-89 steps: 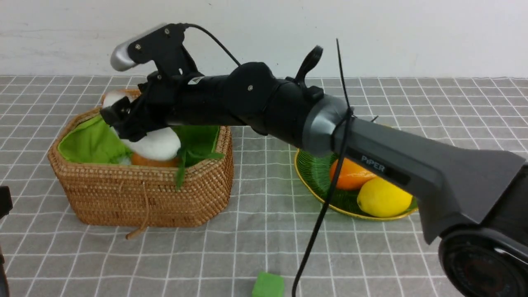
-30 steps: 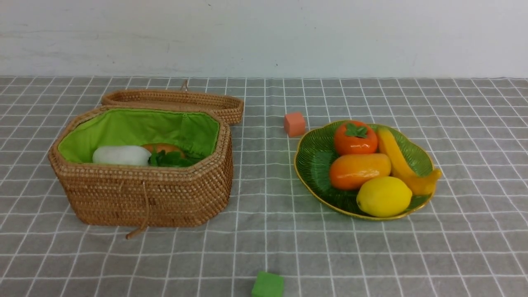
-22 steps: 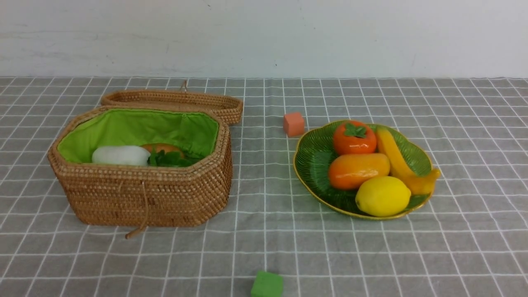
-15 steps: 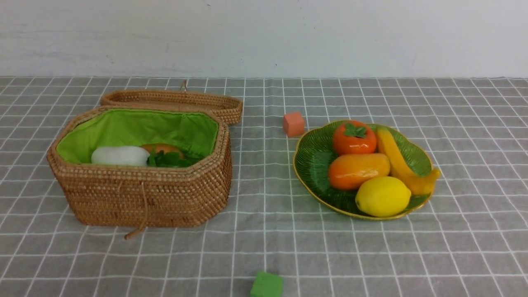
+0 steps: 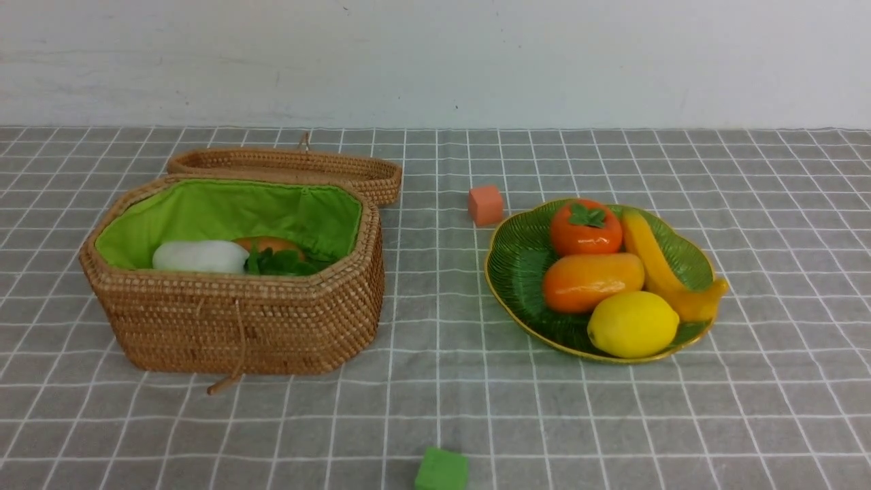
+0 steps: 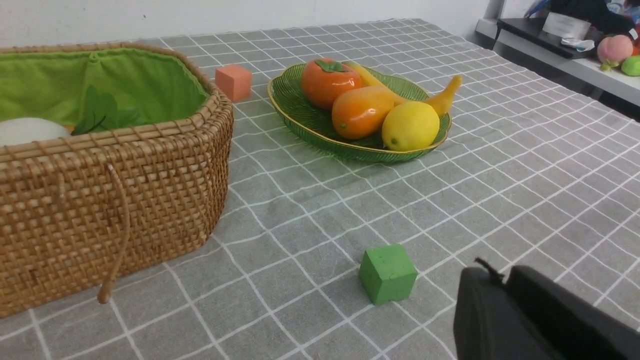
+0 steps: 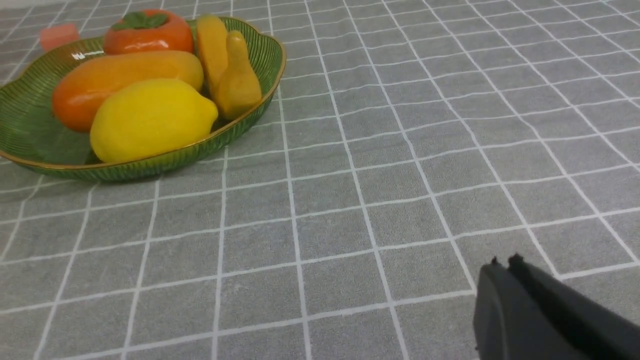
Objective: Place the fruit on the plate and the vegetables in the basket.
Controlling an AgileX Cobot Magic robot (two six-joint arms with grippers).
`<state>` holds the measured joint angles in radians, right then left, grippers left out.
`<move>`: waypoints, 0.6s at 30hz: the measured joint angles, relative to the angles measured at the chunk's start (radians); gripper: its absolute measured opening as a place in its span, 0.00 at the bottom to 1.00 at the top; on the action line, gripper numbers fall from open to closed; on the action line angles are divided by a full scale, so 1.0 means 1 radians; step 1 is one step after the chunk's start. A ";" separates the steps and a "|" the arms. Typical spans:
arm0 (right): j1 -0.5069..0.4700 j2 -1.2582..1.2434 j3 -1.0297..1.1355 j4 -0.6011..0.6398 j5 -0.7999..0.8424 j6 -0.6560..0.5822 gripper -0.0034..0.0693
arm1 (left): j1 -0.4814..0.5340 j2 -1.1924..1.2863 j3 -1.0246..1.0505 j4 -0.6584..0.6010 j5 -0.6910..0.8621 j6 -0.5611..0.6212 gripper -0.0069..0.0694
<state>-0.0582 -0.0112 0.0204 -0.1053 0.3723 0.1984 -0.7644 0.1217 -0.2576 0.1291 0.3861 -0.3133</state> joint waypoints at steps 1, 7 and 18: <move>0.000 0.000 0.000 0.000 0.000 0.000 0.05 | 0.000 0.000 0.000 0.000 0.003 0.000 0.17; 0.000 0.000 0.000 0.001 0.000 0.000 0.05 | 0.000 0.000 0.000 0.000 0.027 0.000 0.17; 0.000 0.000 0.000 0.003 0.000 0.000 0.07 | 0.002 0.000 0.005 0.001 0.049 0.000 0.17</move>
<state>-0.0582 -0.0112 0.0204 -0.1020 0.3723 0.1984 -0.7622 0.1217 -0.2525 0.1299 0.4355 -0.3133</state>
